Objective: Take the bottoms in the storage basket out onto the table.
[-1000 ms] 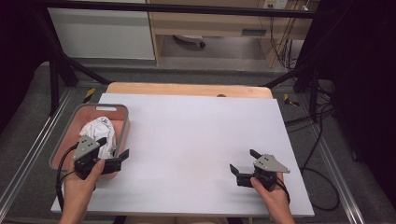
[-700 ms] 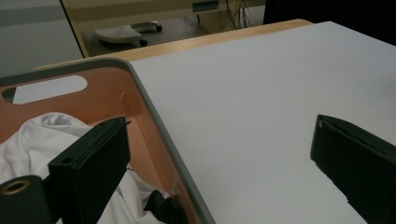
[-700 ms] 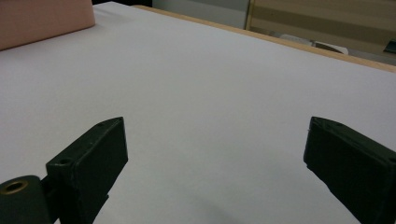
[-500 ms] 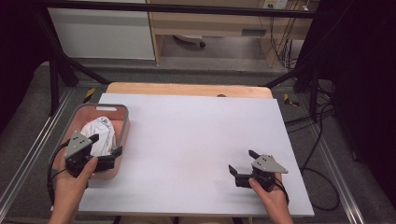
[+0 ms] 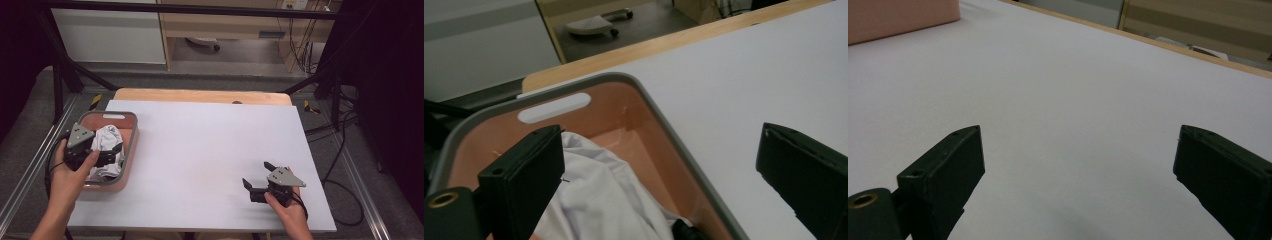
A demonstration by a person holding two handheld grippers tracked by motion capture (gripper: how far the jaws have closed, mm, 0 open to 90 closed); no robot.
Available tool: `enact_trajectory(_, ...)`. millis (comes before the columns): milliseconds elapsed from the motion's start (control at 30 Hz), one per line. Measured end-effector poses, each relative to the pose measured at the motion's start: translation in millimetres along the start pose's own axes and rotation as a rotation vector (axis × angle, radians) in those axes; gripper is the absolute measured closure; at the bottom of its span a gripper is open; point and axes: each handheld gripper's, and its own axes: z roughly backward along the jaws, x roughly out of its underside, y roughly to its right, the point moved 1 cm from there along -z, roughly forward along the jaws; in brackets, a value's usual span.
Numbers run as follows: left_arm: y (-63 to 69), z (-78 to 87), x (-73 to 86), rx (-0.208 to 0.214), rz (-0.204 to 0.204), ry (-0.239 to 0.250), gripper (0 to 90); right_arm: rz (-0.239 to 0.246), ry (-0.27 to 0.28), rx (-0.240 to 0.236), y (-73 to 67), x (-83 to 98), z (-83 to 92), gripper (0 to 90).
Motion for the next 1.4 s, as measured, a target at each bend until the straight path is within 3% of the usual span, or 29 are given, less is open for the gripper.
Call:
enact_trajectory(67, -10.0, -2.6, -6.6, -0.013, 0.019, -0.010, 5.5, -0.002, 0.001, 0.001, 0.2, 0.3, -0.1, 6.3)
enact_trajectory(233, -21.6, -10.7, -14.7, -0.034, 0.003, -0.046, 5.7, -0.006, -0.005, 0.005, 1.8, 1.7, -0.2, 6.3)
enact_trajectory(533, -33.6, -31.6, -10.9, -0.043, 0.011, -0.111, 5.6, -0.002, -0.010, -0.001, 0.2, 1.0, -2.0, 6.3)
enact_trajectory(700, -43.7, -43.1, -5.9, -0.032, 0.060, -0.145, 5.8, 0.007, -0.014, 0.013, 0.7, 1.9, -0.9, 6.5)
enact_trajectory(1167, -42.6, -67.4, -3.9, -0.041, 0.036, -0.232, 6.4, 0.012, -0.029, 0.006, -0.6, 2.0, -3.6, 6.1)
enact_trajectory(1267, -41.2, -72.1, -0.6, -0.021, 0.009, -0.280, 6.4, 0.012, -0.032, 0.007, -0.6, 2.1, -3.6, 6.1)
enact_trajectory(1400, -41.8, -75.8, 1.9, -0.034, 0.016, -0.303, 6.6, -0.002, -0.033, 0.017, 1.0, 1.7, -2.7, 6.1)
